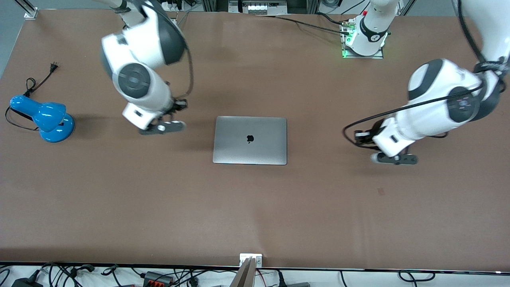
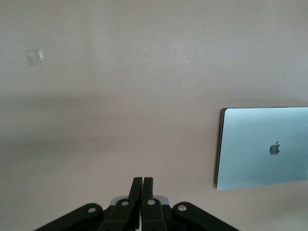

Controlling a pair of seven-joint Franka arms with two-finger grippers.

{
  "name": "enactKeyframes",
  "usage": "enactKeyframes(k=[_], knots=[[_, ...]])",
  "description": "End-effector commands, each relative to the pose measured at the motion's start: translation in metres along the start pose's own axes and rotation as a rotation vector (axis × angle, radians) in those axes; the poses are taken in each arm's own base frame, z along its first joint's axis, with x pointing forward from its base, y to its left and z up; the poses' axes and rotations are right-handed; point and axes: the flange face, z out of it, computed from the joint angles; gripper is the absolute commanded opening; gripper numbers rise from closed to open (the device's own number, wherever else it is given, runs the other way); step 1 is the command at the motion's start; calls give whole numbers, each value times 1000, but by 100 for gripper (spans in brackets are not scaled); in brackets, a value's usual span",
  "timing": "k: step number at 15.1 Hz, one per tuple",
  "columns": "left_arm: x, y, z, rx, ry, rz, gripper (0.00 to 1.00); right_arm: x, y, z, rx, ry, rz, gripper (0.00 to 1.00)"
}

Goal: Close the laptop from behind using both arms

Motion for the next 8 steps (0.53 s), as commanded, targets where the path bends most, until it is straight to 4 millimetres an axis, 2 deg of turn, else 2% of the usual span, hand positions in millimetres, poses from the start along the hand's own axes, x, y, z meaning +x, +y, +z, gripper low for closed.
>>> enactKeyframes(k=[1, 3, 5, 7, 8], knots=[[-24, 10, -35, 117, 44, 27, 14, -32, 55, -41, 21, 5, -11, 100], [-26, 3, -57, 184, 75, -15, 33, -47, 88, -57, 38, -6, 0, 100], [-31, -6, -79, 201, 103, -99, 57, -68, 122, -69, 50, -47, 52, 100], [-35, -21, -96, 195, 118, -151, 80, -64, 155, -68, 73, -36, 111, 100], [-43, -24, -111, 208, 136, -136, 100, -60, 169, -72, 86, -8, 121, 100]])
